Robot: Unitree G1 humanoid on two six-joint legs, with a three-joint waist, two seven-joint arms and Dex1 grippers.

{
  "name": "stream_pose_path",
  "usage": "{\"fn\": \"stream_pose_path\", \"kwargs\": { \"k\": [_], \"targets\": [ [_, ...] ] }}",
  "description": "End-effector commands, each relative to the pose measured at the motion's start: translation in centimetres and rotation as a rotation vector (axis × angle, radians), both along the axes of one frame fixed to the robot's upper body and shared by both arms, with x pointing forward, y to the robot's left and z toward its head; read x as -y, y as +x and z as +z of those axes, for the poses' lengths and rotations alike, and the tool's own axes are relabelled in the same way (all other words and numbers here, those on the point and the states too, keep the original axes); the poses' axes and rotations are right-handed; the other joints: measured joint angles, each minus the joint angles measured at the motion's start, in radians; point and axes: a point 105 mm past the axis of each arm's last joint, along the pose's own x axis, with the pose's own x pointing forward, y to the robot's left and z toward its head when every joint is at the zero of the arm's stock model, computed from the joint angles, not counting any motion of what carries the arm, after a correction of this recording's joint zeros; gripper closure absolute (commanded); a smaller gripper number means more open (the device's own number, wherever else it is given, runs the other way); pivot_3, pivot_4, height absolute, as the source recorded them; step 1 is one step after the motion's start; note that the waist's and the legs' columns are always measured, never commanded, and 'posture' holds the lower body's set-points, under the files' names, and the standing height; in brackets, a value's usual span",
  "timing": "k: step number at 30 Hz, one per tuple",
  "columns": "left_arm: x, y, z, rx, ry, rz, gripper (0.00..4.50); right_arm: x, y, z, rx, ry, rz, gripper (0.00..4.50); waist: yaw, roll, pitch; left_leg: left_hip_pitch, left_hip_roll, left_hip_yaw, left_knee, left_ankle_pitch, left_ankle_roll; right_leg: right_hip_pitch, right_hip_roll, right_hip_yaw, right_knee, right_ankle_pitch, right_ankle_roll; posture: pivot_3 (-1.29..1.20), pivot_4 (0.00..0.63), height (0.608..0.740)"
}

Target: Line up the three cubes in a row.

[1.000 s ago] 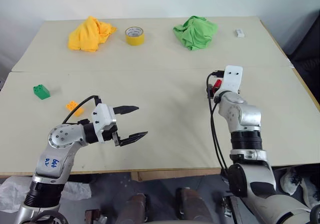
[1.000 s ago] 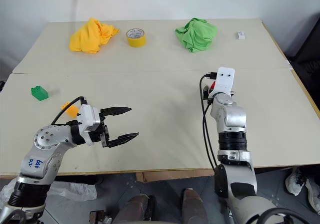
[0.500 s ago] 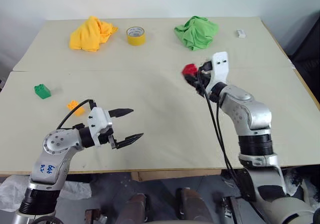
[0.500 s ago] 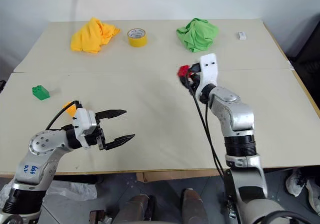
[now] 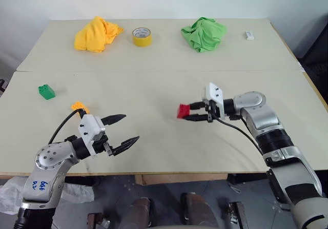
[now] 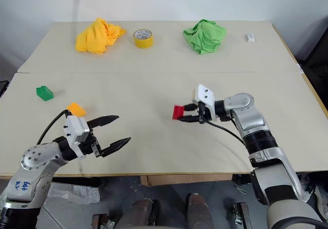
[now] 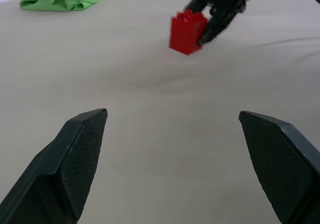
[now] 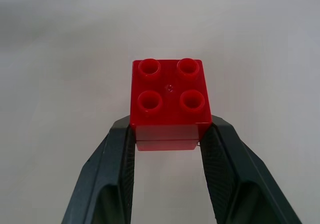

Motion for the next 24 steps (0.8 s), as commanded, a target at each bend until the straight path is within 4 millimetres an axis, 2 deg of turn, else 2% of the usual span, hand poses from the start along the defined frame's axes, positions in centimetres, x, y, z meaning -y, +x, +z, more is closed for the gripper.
{"fn": "stream_pose_path", "kwargs": {
  "k": [1, 9, 10, 14, 17, 20, 22, 23, 24],
  "targets": [
    [0.1, -0.2, 1.1, 0.042, -0.003, -0.005, 0.0, 0.3, -0.1, 0.3, 0.032, -0.021, 0.076, 3.04, -0.001, 0.0, 0.0, 0.0, 0.0, 0.0, 0.0, 0.0, 0.0, 0.0, 0.0, 0.0, 0.0, 0.0, 0.0, 0.0, 0.15, 0.74],
    [-0.7, -0.8, 0.7, 0.032, -0.001, 0.037, 0.0, 0.3, -0.2, -0.7, -0.028, -0.051, 0.118, 3.04, -0.003, 0.0, 0.0, 0.0, 0.002, 0.0, 0.001, -0.001, -0.002, 0.0, 0.001, 0.0, 0.0, 0.0, 0.0, 0.0, 0.15, 0.74],
    [-0.8, -0.8, 0.7, 0.03, -0.002, 0.044, 0.0, 0.4, -0.1, -0.8, -0.028, -0.051, 0.112, 2.31, -0.002, 0.0, 0.0, 0.0, 0.002, 0.0, 0.001, -0.001, -0.002, 0.0, 0.001, 0.0, 0.0, 0.0, 0.0, 0.0, 0.15, 0.74],
    [-1.8, -0.9, 0.7, 0.038, -0.013, 0.112, 0.0, 0.3, 0.1, -0.4, -0.013, -0.017, 0.086, 1.04, -0.001, 0.0, 0.0, 0.0, 0.002, 0.0, 0.001, -0.001, -0.002, 0.0, 0.001, 0.0, 0.0, 0.0, 0.0, 0.0, 0.15, 0.74],
    [-5.4, -0.6, 1.9, 0.113, -0.081, 0.321, 0.0, 0.6, 0.0, 1.2, 0.051, 0.034, 0.076, 0.1, 0.0, 0.0, 0.0, 0.0, 0.001, 0.0, 0.002, -0.001, -0.002, 0.001, 0.001, 0.0, 0.0, 0.0, 0.0, 0.0, 0.15, 0.74],
    [-10.3, -2.8, 1.2, 0.103, -0.099, 0.518, 0.0, 0.6, -0.4, 4.3, 0.151, 0.156, 0.08, 0.03, -0.005, 0.0, 0.0, 0.0, 0.002, 0.0, 0.002, -0.001, -0.002, 0.0, 0.001, -0.001, 0.0, 0.0, 0.0, 0.0, 0.15, 0.74],
    [-12.2, -4.1, 0.7, 0.086, -0.111, 0.596, 0.0, 0.6, -0.6, 5.7, 0.18, 0.236, 0.059, 0.03, -0.004, 0.0, 0.0, 0.0, 0.003, 0.0, 0.001, -0.002, -0.003, 0.0, 0.002, 0.0, -0.001, 0.0, 0.0, 0.0, 0.15, 0.74],
    [-13.8, -5.3, 0.1, 0.091, -0.09, 0.67, 0.0, 0.6, -1.0, 6.1, 0.186, 0.274, 0.062, 0.03, -0.003, 0.0, 0.0, 0.0, 0.003, 0.0, 0.001, -0.002, -0.003, 0.0, 0.002, -0.001, -0.001, 0.0, -0.001, 0.0, 0.15, 0.74],
    [-16.3, -6.7, -0.7, 0.086, -0.095, 0.798, 0.0, 0.6, -1.6, 6.4, 0.2, 0.325, 0.069, 0.03, -0.002, 0.0, 0.0, 0.0, 0.003, 0.0, 0.001, -0.002, -0.003, 0.0, 0.002, -0.001, -0.003, 0.0, -0.001, 0.0, 0.15, 0.74]
  ]
}}
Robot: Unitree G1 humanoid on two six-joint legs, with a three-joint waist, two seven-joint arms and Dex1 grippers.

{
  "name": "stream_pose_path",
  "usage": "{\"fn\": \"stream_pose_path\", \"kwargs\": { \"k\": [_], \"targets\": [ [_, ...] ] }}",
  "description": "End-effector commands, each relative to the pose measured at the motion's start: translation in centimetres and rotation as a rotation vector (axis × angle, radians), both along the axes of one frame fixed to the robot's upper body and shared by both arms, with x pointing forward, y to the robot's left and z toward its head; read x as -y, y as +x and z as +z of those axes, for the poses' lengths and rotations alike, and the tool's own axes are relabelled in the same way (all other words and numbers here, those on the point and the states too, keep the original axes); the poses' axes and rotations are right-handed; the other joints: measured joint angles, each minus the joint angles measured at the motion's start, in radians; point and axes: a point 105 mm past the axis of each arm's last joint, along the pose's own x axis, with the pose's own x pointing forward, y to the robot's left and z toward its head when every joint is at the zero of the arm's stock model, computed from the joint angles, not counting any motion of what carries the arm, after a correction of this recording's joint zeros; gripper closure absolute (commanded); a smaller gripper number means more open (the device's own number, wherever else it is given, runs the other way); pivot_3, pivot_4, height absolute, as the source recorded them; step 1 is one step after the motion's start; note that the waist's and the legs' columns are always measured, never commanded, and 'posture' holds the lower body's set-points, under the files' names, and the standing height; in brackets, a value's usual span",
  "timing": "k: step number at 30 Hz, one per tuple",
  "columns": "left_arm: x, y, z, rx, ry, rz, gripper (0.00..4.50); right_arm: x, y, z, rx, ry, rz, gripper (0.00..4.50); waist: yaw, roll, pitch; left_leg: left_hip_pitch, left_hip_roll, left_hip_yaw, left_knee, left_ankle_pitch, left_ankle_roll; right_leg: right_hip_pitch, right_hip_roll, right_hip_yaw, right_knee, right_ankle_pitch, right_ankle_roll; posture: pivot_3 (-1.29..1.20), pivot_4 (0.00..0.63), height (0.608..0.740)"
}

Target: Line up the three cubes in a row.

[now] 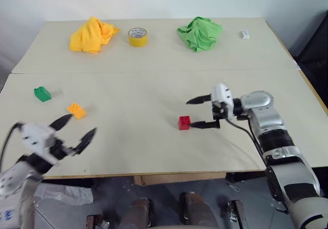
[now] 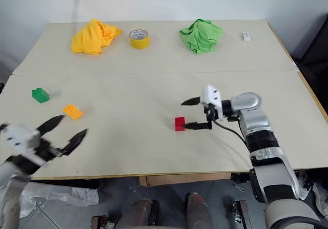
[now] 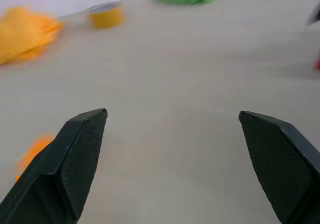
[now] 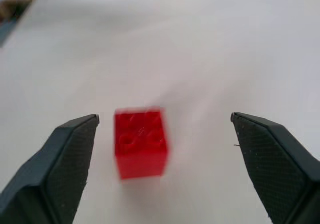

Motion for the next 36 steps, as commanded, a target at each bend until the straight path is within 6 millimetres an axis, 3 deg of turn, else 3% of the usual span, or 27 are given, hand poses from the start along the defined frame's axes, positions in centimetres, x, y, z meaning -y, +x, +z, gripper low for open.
{"fn": "stream_pose_path", "kwargs": {
  "k": [1, 2, 4, 8, 13, 15, 19, 24, 28, 31, 36],
  "targets": [
    [-6.7, -4.2, -0.9, 0.036, -0.022, 0.339, 0.0, -0.5, -1.7, 2.4, 0.077, 0.177, 0.045, 0.03, 0.003, 0.0, 0.0, 0.0, 0.0, 0.0, 0.0, 0.0, 0.0, 0.001, 0.0, 0.0, -0.004, 0.0, 0.0, 0.0, 0.15, 0.74],
    [-9.1, -5.7, -1.4, 0.049, -0.083, 0.476, 0.0, -0.7, -2.3, 2.4, 0.074, 0.221, 0.05, 0.03, 0.004, -0.001, 0.0, 0.001, 0.001, 0.0, 0.0, -0.001, 0.0, 0.003, 0.0, 0.0, -0.005, 0.0, 0.0, 0.0, 0.15, 0.74],
    [-11.2, -7.6, -2.7, 0.048, -0.19, 0.607, 0.0, -1.3, -3.3, 1.8, 0.041, 0.279, 0.071, 0.03, 0.006, -0.001, -0.001, 0.002, 0.002, -0.001, 0.0, -0.002, 0.0, 0.004, 0.001, -0.001, -0.006, 0.0, 0.0, 0.0, 0.15, 0.74],
    [-11.2, -8.2, -4.2, 0.017, -0.267, 0.637, 0.0, -2.5, -4.2, 1.4, 0.088, 0.338, 0.077, 0.03, 0.023, -0.002, -0.001, 0.002, 0.001, 0.0, 0.004, -0.003, 0.002, 0.005, 0.0, 0.0, -0.005, 0.0, 0.0, 0.0, 0.15, 0.74],
    [-11.5, -7.1, -3.4, 0.102, -0.356, 0.695, 0.0, -3.5, -4.8, 1.3, 0.086, 0.388, 0.046, 0.03, 0.03, -0.005, -0.002, 0.002, 0.001, -0.002, 0.006, -0.005, 0.002, 0.007, 0.0, -0.001, -0.005, 0.0, 0.0, 0.0, 0.15, 0.74],
    [-10.9, -5.6, -3.1, 0.096, -0.355, 0.663, 0.0, -3.6, -4.9, 1.2, 0.078, 0.394, 0.03, 0.03, 0.029, -0.005, -0.003, 0.002, 0.002, -0.003, 0.006, -0.006, 0.001, 0.007, 0.0, -0.002, -0.005, 0.0, 0.0, 0.0, 0.15, 0.74],
    [-10.0, 0.5, -1.4, 0.071, -0.34, 0.629, 0.0, -3.3, -4.7, 1.4, 0.091, 0.411, -0.024, 0.03, 0.032, -0.006, -0.003, 0.002, 0.001, -0.002, 0.006, -0.005, 0.001, 0.007, 0.001, -0.002, -0.004, 0.0, 0.0, 0.0, 0.15, 0.74],
    [-10.6, 8.6, 2.1, 0.046, -0.295, 0.717, 0.0, -3.5, -4.7, 1.9, 0.098, 0.417, -0.04, 0.03, 0.027, -0.006, -0.003, 0.003, 0.0, -0.003, 0.006, -0.005, 0.0, 0.005, 0.001, -0.002, 0.003, 0.0, 0.0, 0.0, 0.15, 0.74],
    [-10.6, 13.4, 4.5, 0.034, -0.296, 0.814, 0.0, -4.0, -4.7, 2.8, 0.106, 0.448, -0.034, 0.03, 0.023, -0.007, -0.004, 0.002, -0.002, 0.0, 0.006, -0.005, 0.001, 0.0, 0.0, -0.004, 0.011, 0.0, 0.0, 0.0, 0.15, 0.74],
    [-10.3, 15.5, 5.4, 0.031, -0.29, 0.833, 0.0, -4.4, -4.3, 4.4, 0.134, 0.519, -0.059, 0.03, 0.009, -0.007, -0.003, 0.002, -0.002, 0.002, 0.006, -0.005, 0.001, -0.002, -0.001, -0.016, 0.011, 0.0, 0.0, 0.0, 0.15, 0.74],
    [-11.5, 16.1, 5.5, 0.012, -0.229, 0.938, 0.0, -4.9, -4.9, 4.7, 0.143, 0.511, -0.047, 0.03, -0.005, -0.007, -0.003, 0.002, -0.001, 0.002, 0.006, -0.005, 0.001, -0.003, -0.003, -0.025, 0.012, 0.0, 0.0, 0.0, 0.15, 0.74]
  ]
}}
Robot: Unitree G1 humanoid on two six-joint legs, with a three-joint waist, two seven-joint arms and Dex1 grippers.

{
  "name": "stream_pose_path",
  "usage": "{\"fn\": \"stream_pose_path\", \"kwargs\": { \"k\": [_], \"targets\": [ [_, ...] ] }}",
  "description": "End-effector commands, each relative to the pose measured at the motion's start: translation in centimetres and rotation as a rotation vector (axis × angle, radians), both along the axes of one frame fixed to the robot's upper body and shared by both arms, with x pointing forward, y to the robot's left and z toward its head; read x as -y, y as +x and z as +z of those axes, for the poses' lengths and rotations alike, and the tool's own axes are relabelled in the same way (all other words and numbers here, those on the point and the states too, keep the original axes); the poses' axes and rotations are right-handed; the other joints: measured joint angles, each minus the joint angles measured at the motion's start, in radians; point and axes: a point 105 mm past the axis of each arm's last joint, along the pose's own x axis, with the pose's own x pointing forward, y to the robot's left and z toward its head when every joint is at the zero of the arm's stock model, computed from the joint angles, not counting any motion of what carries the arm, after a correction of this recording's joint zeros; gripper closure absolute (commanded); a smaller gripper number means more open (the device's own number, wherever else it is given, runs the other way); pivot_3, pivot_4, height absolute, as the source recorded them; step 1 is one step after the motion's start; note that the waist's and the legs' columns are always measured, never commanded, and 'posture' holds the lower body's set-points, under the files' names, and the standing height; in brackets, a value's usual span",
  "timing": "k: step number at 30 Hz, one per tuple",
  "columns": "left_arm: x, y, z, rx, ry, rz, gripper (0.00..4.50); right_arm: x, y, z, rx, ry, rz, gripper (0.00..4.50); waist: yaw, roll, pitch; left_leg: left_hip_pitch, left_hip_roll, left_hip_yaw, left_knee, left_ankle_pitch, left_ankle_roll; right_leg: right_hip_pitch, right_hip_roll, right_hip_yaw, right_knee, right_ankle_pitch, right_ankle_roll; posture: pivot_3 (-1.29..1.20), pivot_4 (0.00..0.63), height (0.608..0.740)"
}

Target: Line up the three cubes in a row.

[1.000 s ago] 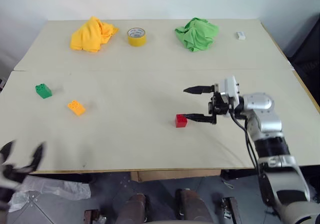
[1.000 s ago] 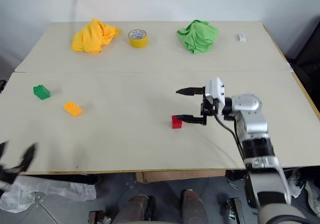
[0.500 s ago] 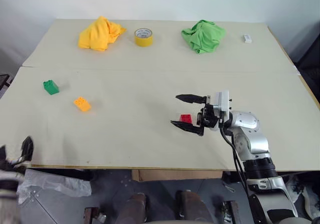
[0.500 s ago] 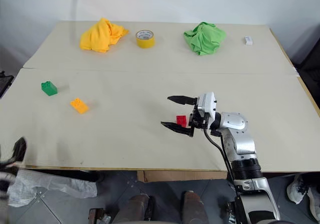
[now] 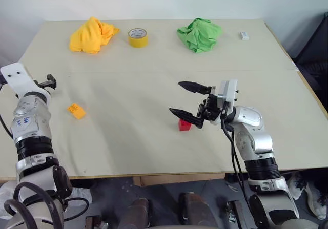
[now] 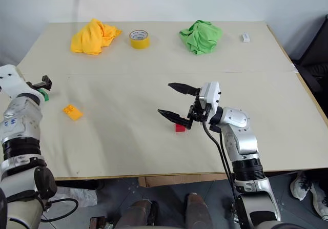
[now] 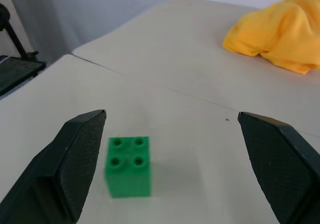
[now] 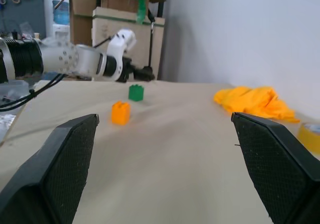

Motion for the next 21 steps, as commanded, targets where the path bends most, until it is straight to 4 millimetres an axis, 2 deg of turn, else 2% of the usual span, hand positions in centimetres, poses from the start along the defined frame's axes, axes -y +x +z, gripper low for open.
{"fn": "stream_pose_path", "kwargs": {
  "k": [1, 7, 9, 16, 19, 21],
  "targets": [
    [-2.0, -0.6, 1.4, 0.007, 0.06, 0.1, 0.0, -0.1, -0.7, 1.1, 0.036, 0.025, 0.009, 0.03, 0.001, 0.0, 0.0, 0.0, 0.0, 0.0, 0.0, 0.0, 0.0, 0.0, 0.0, 0.0, 0.0, 0.0, 0.0, 0.0, 0.15, 0.74],
    [-1.5, 0.5, 0.6, -0.022, -0.038, 0.049, 0.0, 0.0, -0.9, 1.1, 0.029, 0.029, -0.008, 0.03, 0.016, -0.001, 0.0, 0.0, -0.001, -0.001, 0.003, 0.0, 0.0, 0.002, -0.002, 0.0, 0.0, 0.0, 0.0, 0.0, 0.15, 0.74],
    [-1.1, 1.0, 0.3, -0.051, -0.028, 0.002, 0.0, 0.1, -0.8, 1.2, 0.032, 0.035, -0.018, 0.03, 0.02, -0.001, 0.0, 0.0, -0.002, -0.001, 0.003, 0.0, 0.0, 0.002, -0.002, 0.0, 0.0, 0.0, 0.0, 0.0, 0.15, 0.74],
    [-1.4, 1.0, -0.8, -0.103, -0.014, 0.019, 0.0, 0.0, -0.9, 1.3, 0.026, 0.049, -0.036, 0.03, 0.024, -0.001, 0.0, 0.0, -0.002, -0.001, 0.003, 0.0, 0.0, 0.001, -0.002, -0.001, 0.0, 0.0, 0.0, 0.0, 0.15, 0.74],
    [-1.5, 1.0, -0.7, -0.1, -0.01, 0.023, 0.6, 0.1, -1.0, 1.1, 0.02, 0.053, -0.05, 0.0, 0.024, -0.001, 0.0, -0.001, -0.002, -0.001, 0.003, 0.0, 0.0, 0.001, -0.002, -0.001, 0.001, 0.0, 0.0, 0.0, 0.15, 0.74],
    [-1.4, 1.1, -0.7, -0.099, -0.009, 0.017, 1.19, 0.2, -1.0, 1.1, 0.016, 0.053, -0.056, 0.0, 0.025, -0.001, 0.0, -0.001, -0.002, 0.0, 0.003, 0.0, 0.0, 0.001, -0.002, 0.0, 0.001, 0.0, 0.0, 0.0, 0.15, 0.74]
  ]
}}
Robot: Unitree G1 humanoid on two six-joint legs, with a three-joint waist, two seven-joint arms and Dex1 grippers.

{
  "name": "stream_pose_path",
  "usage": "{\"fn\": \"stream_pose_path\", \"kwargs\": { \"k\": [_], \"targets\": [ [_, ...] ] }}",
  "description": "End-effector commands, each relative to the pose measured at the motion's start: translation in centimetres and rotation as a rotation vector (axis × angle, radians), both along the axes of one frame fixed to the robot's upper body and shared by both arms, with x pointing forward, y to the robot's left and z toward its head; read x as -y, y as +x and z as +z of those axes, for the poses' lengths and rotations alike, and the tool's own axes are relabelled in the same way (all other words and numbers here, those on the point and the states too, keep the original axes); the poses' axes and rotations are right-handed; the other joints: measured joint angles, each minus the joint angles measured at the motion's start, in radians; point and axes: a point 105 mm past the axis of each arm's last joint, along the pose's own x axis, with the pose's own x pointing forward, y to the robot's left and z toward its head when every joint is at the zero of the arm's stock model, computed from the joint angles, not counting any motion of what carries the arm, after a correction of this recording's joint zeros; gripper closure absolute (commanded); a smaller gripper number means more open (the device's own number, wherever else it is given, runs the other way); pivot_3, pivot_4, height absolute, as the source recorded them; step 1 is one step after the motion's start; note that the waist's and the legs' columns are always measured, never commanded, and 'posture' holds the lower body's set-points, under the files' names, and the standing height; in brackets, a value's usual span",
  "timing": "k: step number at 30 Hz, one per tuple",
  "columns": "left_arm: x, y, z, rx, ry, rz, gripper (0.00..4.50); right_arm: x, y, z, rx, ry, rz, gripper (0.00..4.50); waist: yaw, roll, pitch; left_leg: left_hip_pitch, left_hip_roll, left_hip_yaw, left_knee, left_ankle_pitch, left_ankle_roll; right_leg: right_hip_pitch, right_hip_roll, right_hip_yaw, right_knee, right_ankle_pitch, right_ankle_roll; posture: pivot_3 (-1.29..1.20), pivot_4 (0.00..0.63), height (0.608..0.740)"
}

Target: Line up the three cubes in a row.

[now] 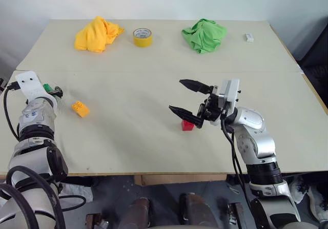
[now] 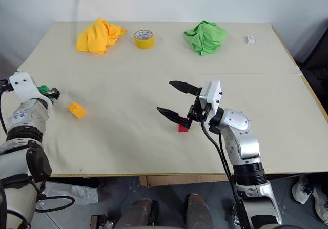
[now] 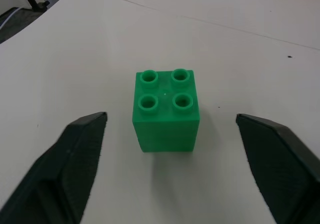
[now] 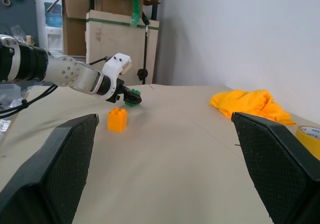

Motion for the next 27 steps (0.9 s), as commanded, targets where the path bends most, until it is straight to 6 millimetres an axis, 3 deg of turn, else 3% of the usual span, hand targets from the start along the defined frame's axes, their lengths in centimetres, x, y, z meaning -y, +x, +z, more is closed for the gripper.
{"fn": "stream_pose_path", "kwargs": {
  "k": [1, 6, 10, 14, 16, 18, 21, 24, 27],
  "targets": [
    [-0.9, -0.1, 2.2, 0.056, 0.037, 0.016, 1.46, 0.1, -0.7, 1.0, 0.044, 0.024, 0.002, 0.0, 0.001, 0.0, 0.0, 0.0, 0.0, 0.0, 0.0, 0.0, 0.0, 0.0, 0.0, 0.0, 0.0, 0.0, 0.0, 0.0, 0.15, 0.74],
    [-1.1, -0.3, 1.9, 0.06, 0.034, 0.022, 3.01, 0.1, -0.7, 1.0, 0.04, 0.023, -0.002, 0.0, 0.002, 0.0, 0.0, 0.0, 0.0, 0.0, 0.0, 0.0, 0.0, 0.0, 0.0, 0.0, 0.0, 0.0, 0.0, 0.0, 0.15, 0.74],
    [-1.6, -0.7, 2.4, 0.124, 0.011, 0.014, 3.06, 0.1, -0.7, 0.8, 0.037, 0.02, -0.005, 0.0, 0.003, 0.0, 0.0, 0.0, 0.0, 0.0, 0.0, 0.0, 0.0, 0.0, 0.0, 0.0, 0.0, 0.0, 0.0, 0.0, 0.15, 0.74],
    [-3.2, -2.2, 3.0, 0.207, -0.012, 0.018, 3.06, 0.3, -0.7, 0.7, 0.036, 0.022, -0.014, 0.0, -0.009, 0.0, 0.0, 0.0, 0.001, 0.0, 0.0, 0.0, 0.0, 0.0, 0.0, 0.0, 0.0, 0.0, 0.0, 0.0, 0.15, 0.74],
    [-3.3, -2.6, 4.8, 0.329, -0.025, -0.054, 3.06, 0.4, -0.7, 0.7, 0.036, 0.023, -0.019, 0.0, -0.013, 0.0, 0.0, 0.0, 0.001, 0.0, 0.0, 0.0, 0.0, 0.0, 0.0, 0.0, 0.0, 0.0, 0.0, 0.0, 0.15, 0.74],
    [-2.0, -3.2, 7.7, 0.444, 0.025, -0.244, 3.06, 0.6, -0.7, 0.8, 0.038, 0.022, -0.027, 0.0, -0.016, 0.0, 0.0, 0.0, 0.001, -0.001, 0.0, 0.0, 0.0, 0.0, 0.0, 0.0, 0.0, 0.0, 0.0, 0.0, 0.15, 0.74],
    [2.4, -5.2, 10.6, 0.477, 0.131, -0.689, 3.06, 1.6, -0.5, 0.9, 0.046, 0.001, -0.056, 0.0, -0.018, 0.0, 0.0, -0.001, 0.001, -0.002, 0.0, 0.0, 0.0, 0.0, -0.002, 0.002, 0.0, 0.0, 0.0, 0.0, 0.15, 0.74],
    [5.1, -7.5, 11.7, 0.447, 0.129, -0.97, 3.06, 2.8, 0.0, 0.8, 0.047, -0.023, -0.096, 0.0, -0.018, 0.0, 0.0, -0.001, 0.001, -0.002, -0.001, 0.0, 0.001, 0.001, -0.003, 0.005, -0.001, 0.0, -0.001, 0.0, 0.15, 0.74],
    [8.7, -9.3, 10.3, 0.277, 0.295, -1.277, 3.06, 4.2, -0.1, 0.4, 0.041, -0.063, -0.115, 0.0, -0.016, 0.001, 0.001, -0.001, 0.001, -0.002, -0.001, 0.0, 0.001, 0.002, -0.003, 0.005, -0.003, 0.0, -0.001, 0.0, 0.15, 0.74]
  ]
}}
